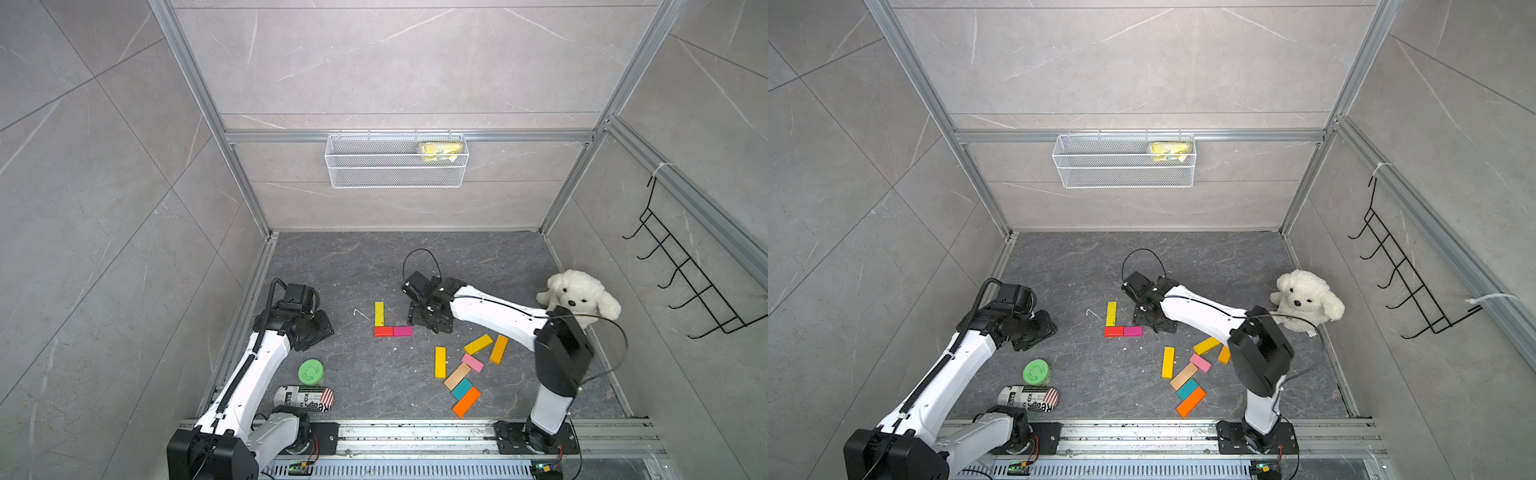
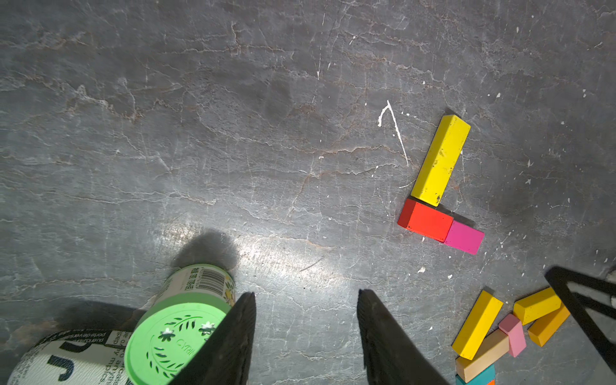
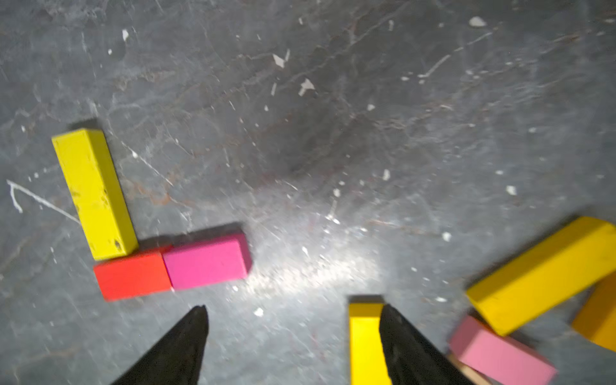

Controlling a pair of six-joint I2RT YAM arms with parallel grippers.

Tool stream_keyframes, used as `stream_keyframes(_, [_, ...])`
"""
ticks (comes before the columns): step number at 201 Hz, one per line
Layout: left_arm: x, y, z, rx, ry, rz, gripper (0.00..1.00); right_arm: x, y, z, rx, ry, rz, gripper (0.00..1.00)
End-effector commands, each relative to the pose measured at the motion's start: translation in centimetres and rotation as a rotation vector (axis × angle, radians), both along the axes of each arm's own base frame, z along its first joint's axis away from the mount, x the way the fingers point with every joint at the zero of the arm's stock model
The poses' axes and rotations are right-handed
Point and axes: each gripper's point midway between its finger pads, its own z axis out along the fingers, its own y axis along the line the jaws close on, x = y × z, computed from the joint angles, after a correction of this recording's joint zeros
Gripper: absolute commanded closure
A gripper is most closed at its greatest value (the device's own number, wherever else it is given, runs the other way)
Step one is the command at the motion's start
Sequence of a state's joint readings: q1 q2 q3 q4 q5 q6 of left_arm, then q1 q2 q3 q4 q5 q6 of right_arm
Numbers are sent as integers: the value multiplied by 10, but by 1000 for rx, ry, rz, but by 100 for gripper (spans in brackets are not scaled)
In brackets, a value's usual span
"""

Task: Assemble the letter h with building blocks
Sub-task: Assemble the building block at the center of the board, then pick up the building block from the center of the board, then place the building block at the center of the board.

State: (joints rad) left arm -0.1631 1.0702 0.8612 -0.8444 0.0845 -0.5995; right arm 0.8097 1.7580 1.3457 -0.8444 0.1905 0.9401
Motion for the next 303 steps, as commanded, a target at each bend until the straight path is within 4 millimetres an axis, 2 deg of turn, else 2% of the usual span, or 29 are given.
stream_keyframes(1, [4, -5, 18, -21, -45, -31, 46, -36, -21, -16, -32, 71, 120, 15])
stream_keyframes(18, [6, -6, 20, -24, -45, -34, 46, -62, -21, -31, -27, 142, 182, 16])
stream_keyframes(36, [7, -5, 21, -22, -44, -32, 46, -78, -19, -40, -62, 158, 224, 18])
stream_keyframes(96, [7, -6, 23, -28, -41, -28, 46, -98, -23, -70, -54, 208, 167, 31])
stream_keyframes(128, [8, -6, 22, -28, -36, -27, 46, -102, -15, -83, -40, 221, 188, 45])
stream_keyframes(138, [7, -6, 22, -27, -37, -27, 46, -103, -15, -86, -47, 223, 191, 53])
stream_keyframes(150, [7, -6, 22, -25, -40, -26, 46, -104, -13, -86, -60, 219, 201, 69])
stream_keyframes(158, [6, -5, 22, -22, -40, -24, 46, -105, -11, -83, -70, 205, 209, 75])
stream_keyframes(180, [3, -2, 20, -14, -42, -7, 46, -111, 13, -66, -58, 158, 259, 78])
stream_keyframes(197, [1, 2, 19, -6, -53, 19, 46, -122, 43, -57, -28, 142, 295, 78])
stream_keyframes(235, [-2, 6, 23, -9, -84, 58, 46, -139, 104, -63, 30, 169, 336, 77])
stream_keyframes(259, [-6, 6, 20, -11, -68, 57, 46, -133, 135, -69, 54, 176, 347, 77])
stream_keyframes(282, [-10, 5, 16, -14, -54, 55, 46, -123, 153, -74, 34, 174, 345, 74])
stream_keyframes(303, [-10, 4, 14, -17, -46, 46, 46, -117, 159, -74, 2, 182, 380, 68])
